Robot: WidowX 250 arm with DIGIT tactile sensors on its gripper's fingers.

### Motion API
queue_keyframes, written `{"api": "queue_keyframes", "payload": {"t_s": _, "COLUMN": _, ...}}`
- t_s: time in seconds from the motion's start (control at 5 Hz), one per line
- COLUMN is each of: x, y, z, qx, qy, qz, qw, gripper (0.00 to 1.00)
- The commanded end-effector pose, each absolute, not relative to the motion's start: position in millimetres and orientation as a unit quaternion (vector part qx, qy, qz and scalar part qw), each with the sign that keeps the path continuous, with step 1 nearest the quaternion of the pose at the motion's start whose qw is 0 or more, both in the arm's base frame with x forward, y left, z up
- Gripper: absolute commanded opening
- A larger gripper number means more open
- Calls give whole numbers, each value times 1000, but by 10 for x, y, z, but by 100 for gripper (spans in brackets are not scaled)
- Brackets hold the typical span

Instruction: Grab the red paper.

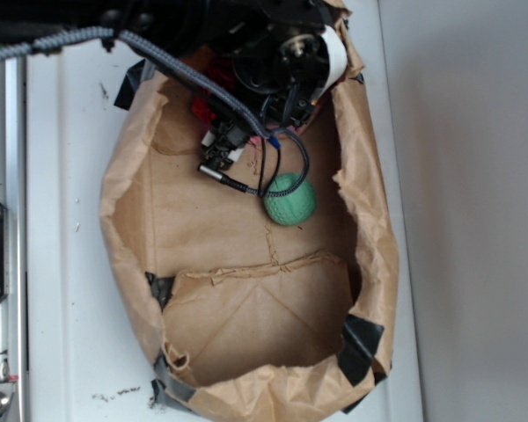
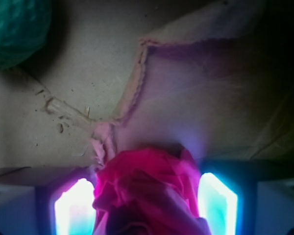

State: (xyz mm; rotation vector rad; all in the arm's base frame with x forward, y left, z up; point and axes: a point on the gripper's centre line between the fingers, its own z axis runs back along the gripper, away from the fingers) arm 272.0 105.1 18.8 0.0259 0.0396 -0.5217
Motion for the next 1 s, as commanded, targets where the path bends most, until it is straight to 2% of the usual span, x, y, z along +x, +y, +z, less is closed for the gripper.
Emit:
{"api": "queue_keyframes", "payload": {"t_s": 0.0, "x": 2835, "y": 1049, "z": 643, "qx": 7, "qy": -50, "qz": -258, "qw": 965, "gripper": 0}}
{"api": "queue_keyframes", "payload": {"t_s": 0.2, "x": 2761, "y": 838, "z": 939, "qx": -23, "qy": -63, "qz": -294, "qw": 953, "gripper": 0}}
{"api": "queue_keyframes", "payload": {"t_s": 0.4, "x": 2678, "y": 587, "z": 1251, "qx": -32, "qy": -80, "qz": -310, "qw": 947, "gripper": 0}}
{"api": "queue_keyframes", "payload": {"t_s": 0.6, "x": 2550, "y": 406, "z": 1433, "qx": -2, "qy": -74, "qz": -315, "qw": 946, "gripper": 0}}
{"api": "queue_keyframes", "payload": {"t_s": 0.8, "x": 2473, "y": 388, "z": 1517, "qx": -10, "qy": -81, "qz": -321, "qw": 943, "gripper": 0}}
